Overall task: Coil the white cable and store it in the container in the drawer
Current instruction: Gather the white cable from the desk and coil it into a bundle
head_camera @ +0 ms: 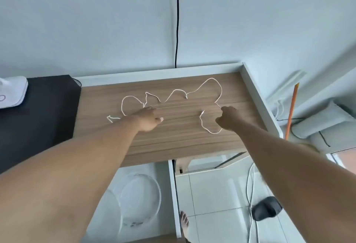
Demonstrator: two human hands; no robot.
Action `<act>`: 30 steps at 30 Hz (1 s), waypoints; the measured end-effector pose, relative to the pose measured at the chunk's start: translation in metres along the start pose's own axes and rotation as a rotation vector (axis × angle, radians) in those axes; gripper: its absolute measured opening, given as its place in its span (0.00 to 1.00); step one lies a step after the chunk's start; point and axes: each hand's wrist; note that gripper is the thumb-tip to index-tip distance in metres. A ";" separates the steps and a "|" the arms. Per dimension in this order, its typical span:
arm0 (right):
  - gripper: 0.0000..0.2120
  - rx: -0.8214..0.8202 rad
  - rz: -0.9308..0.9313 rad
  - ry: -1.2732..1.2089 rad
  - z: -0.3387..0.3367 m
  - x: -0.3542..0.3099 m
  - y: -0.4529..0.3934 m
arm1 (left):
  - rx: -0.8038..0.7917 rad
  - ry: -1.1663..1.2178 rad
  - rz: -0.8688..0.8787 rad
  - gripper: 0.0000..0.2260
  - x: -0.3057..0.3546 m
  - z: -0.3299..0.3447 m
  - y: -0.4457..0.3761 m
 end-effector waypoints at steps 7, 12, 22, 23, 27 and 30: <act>0.16 0.006 0.267 -0.307 0.017 0.008 -0.023 | 0.051 0.048 0.016 0.30 -0.001 0.022 -0.029; 0.07 -0.241 0.303 -0.789 0.015 -0.004 -0.030 | 0.121 0.123 0.092 0.30 0.015 0.026 -0.042; 0.03 -0.609 0.204 -1.134 -0.025 -0.033 -0.010 | 0.259 0.159 0.279 0.26 0.047 0.021 -0.041; 0.03 -0.626 0.204 -1.139 -0.028 -0.035 -0.008 | 0.274 0.166 0.290 0.20 0.048 0.018 -0.039; 0.10 -0.560 0.176 -1.165 -0.046 -0.042 0.009 | 0.363 0.312 0.296 0.13 0.050 0.003 -0.019; 0.27 -0.392 0.132 -1.074 -0.050 -0.043 0.007 | 0.296 0.468 0.257 0.15 0.043 -0.007 -0.017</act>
Point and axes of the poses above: each hand's wrist, its own y-axis away from the middle knuckle, its own z-axis out of the palm, x = y × z, and after that the axes turned 14 degrees about z, right-handed
